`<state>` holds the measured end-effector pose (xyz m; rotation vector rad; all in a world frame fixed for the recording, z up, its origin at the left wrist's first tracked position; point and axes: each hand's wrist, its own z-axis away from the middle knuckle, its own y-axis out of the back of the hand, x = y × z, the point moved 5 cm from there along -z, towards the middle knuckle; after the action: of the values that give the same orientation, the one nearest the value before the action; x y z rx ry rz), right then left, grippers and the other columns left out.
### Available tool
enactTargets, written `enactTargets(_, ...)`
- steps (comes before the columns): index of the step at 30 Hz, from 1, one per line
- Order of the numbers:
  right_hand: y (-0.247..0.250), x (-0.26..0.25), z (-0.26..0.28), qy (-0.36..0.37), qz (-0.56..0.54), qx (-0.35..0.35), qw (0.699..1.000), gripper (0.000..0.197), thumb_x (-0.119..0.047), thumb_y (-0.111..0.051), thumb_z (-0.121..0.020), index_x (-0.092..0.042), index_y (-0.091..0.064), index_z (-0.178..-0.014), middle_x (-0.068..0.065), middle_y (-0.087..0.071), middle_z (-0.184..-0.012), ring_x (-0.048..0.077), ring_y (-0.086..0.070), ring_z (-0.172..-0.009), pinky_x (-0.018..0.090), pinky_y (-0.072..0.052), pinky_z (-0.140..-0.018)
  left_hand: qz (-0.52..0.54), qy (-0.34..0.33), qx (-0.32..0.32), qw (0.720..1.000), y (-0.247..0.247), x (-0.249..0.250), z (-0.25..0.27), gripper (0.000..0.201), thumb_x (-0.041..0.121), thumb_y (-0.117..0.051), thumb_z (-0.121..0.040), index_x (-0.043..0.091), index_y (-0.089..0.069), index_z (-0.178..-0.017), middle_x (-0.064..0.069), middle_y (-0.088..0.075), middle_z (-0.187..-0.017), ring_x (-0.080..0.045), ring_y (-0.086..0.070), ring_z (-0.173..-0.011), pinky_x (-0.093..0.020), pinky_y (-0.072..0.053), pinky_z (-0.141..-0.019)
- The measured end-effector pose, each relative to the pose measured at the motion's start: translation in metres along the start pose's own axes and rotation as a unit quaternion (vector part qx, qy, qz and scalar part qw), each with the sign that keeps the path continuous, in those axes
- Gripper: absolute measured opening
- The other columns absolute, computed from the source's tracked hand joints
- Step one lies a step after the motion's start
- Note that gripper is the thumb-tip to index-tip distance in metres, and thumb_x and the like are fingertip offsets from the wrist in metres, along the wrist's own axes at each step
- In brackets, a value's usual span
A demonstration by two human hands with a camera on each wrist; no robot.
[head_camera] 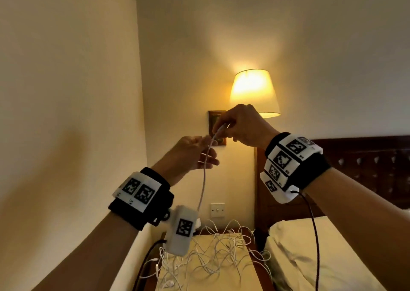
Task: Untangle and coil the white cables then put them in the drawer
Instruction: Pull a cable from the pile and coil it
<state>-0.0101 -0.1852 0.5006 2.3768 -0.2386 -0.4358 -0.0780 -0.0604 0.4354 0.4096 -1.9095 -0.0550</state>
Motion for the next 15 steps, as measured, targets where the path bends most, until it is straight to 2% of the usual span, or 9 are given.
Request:
enactTargets(1, -0.002, 0.003, 0.002, -0.004, -0.008, -0.005, 1.0, 0.009, -0.011, -0.073, -0.085, -0.011, -0.075, -0.093, -0.007, -0.067, -0.076, -0.001, -0.061, -0.062, 0.011, -0.045, -0.058, -0.005, -0.009, 0.007, 1.0, -0.002, -0.003, -0.001, 0.027, 0.023, -0.04, -0.103, 0.005, -0.061, -0.103, -0.007, -0.056, -0.074, -0.018, -0.06, -0.066, -0.038, -0.055, -0.073)
enactTargets(3, -0.007, 0.01, 0.006, -0.016, -0.047, -0.019, 0.999, 0.011, -0.011, -0.068, -0.089, -0.01, -0.073, -0.099, 0.0, -0.069, -0.08, 0.009, -0.064, -0.067, 0.017, -0.052, -0.06, -0.031, -0.027, 0.03, 0.999, -0.002, -0.01, -0.004, 0.027, 0.018, -0.039, -0.103, 0.01, -0.06, -0.09, 0.0, -0.044, -0.064, -0.009, -0.042, -0.051, -0.027, -0.043, -0.053)
enactTargets(5, -0.012, 0.015, 0.011, -0.029, -0.098, -0.025, 0.994, 0.014, -0.01, -0.062, -0.092, -0.006, -0.069, -0.104, 0.005, -0.07, -0.084, 0.014, -0.066, -0.069, 0.02, -0.055, -0.06, -0.053, -0.033, 0.047, 0.997, -0.002, -0.018, -0.005, 0.028, 0.019, -0.039, -0.103, 0.013, -0.058, -0.084, 0.002, -0.041, -0.062, -0.007, -0.035, -0.048, -0.022, -0.032, -0.046)
enactTargets(8, -0.011, 0.02, 0.016, -0.021, -0.123, 0.004, 0.992, 0.009, -0.009, -0.063, -0.092, -0.006, -0.067, -0.099, 0.007, -0.071, -0.083, 0.016, -0.07, -0.07, 0.023, -0.057, -0.062, -0.025, -0.035, 0.021, 0.999, -0.011, -0.021, -0.002, 0.028, 0.021, -0.039, -0.103, 0.014, -0.054, -0.081, 0.003, -0.039, -0.058, -0.006, -0.03, -0.044, -0.02, -0.025, -0.04)
enactTargets(12, -0.011, 0.025, 0.017, -0.039, -0.152, 0.017, 0.987, 0.009, -0.009, -0.063, -0.092, -0.004, -0.066, -0.099, 0.01, -0.072, -0.086, 0.019, -0.071, -0.075, 0.026, -0.059, -0.065, 0.017, -0.03, -0.017, 0.999, -0.02, -0.034, 0.002, 0.03, 0.026, -0.036, -0.104, 0.013, -0.053, -0.084, 0.007, -0.039, -0.054, -0.006, -0.031, -0.044, -0.019, -0.026, -0.04)
enactTargets(14, -0.003, 0.034, 0.02, -0.08, -0.182, 0.04, 0.979, 0.009, -0.007, -0.062, -0.092, -0.003, -0.065, -0.099, 0.011, -0.071, -0.086, 0.02, -0.071, -0.076, 0.026, -0.058, -0.065, -0.028, -0.046, -0.006, 0.999, -0.019, -0.049, 0.004, 0.031, 0.026, -0.036, -0.104, 0.013, -0.055, -0.082, 0.008, -0.041, -0.054, -0.006, -0.033, -0.045, -0.018, -0.028, -0.041)
enactTargets(15, 0.0, 0.039, 0.022, -0.103, -0.195, 0.03, 0.975, 0.008, -0.006, -0.062, -0.092, -0.004, -0.065, -0.099, 0.012, -0.071, -0.087, 0.022, -0.071, -0.078, 0.027, -0.059, -0.067, -0.072, -0.065, 0.018, 0.995, -0.016, -0.054, 0.004, 0.031, 0.024, -0.037, -0.104, 0.014, -0.056, -0.081, 0.009, -0.041, -0.054, -0.006, -0.034, -0.046, -0.017, -0.029, -0.042)
